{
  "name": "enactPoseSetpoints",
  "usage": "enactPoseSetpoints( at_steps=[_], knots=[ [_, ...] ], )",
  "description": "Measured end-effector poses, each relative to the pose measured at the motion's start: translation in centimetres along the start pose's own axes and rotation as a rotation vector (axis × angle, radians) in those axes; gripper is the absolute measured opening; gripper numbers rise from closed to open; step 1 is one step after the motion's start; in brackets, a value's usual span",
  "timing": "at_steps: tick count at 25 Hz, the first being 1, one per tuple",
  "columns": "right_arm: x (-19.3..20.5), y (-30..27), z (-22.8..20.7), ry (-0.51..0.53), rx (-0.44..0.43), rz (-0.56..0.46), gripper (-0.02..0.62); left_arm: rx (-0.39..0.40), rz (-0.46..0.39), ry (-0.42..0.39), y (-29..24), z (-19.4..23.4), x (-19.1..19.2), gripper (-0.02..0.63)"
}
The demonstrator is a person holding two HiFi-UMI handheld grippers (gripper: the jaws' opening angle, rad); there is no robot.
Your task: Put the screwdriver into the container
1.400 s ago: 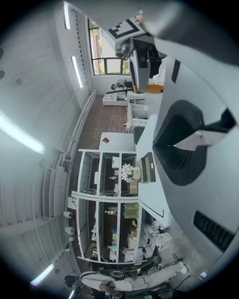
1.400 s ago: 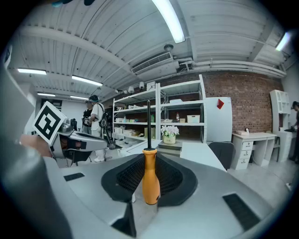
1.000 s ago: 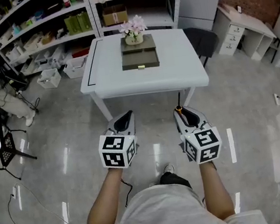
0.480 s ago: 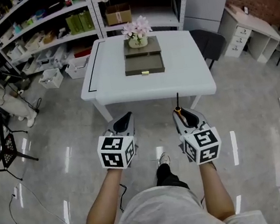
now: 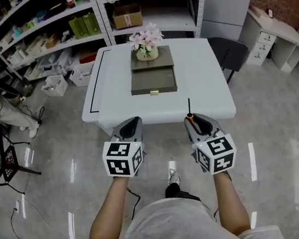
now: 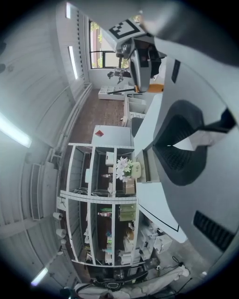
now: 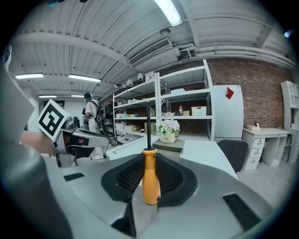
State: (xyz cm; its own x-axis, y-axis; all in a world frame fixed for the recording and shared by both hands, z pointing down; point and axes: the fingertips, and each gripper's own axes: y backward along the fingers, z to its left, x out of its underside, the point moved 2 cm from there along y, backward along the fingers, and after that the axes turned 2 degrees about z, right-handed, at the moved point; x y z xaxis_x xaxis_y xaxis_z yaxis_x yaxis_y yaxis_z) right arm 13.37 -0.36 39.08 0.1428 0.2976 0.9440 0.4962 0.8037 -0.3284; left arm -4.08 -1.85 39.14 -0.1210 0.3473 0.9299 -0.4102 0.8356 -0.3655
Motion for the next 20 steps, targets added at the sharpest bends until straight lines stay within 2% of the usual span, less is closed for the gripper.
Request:
enactPoseSetpoints(
  at_steps=[11, 20],
  knots=[
    [-0.9, -6.9, -6.7, -0.014, -0.046, 0.045, 0.075, -0.033, 0.045, 0.027, -8.8, 2.3, -1.9, 0.005],
    [-1.8, -11.3, -9.9, 0.003, -0.097, 0.061, 0.075, -0.073, 0.057, 0.037, -13.1, 4.2, -3.1, 0.005]
  ],
)
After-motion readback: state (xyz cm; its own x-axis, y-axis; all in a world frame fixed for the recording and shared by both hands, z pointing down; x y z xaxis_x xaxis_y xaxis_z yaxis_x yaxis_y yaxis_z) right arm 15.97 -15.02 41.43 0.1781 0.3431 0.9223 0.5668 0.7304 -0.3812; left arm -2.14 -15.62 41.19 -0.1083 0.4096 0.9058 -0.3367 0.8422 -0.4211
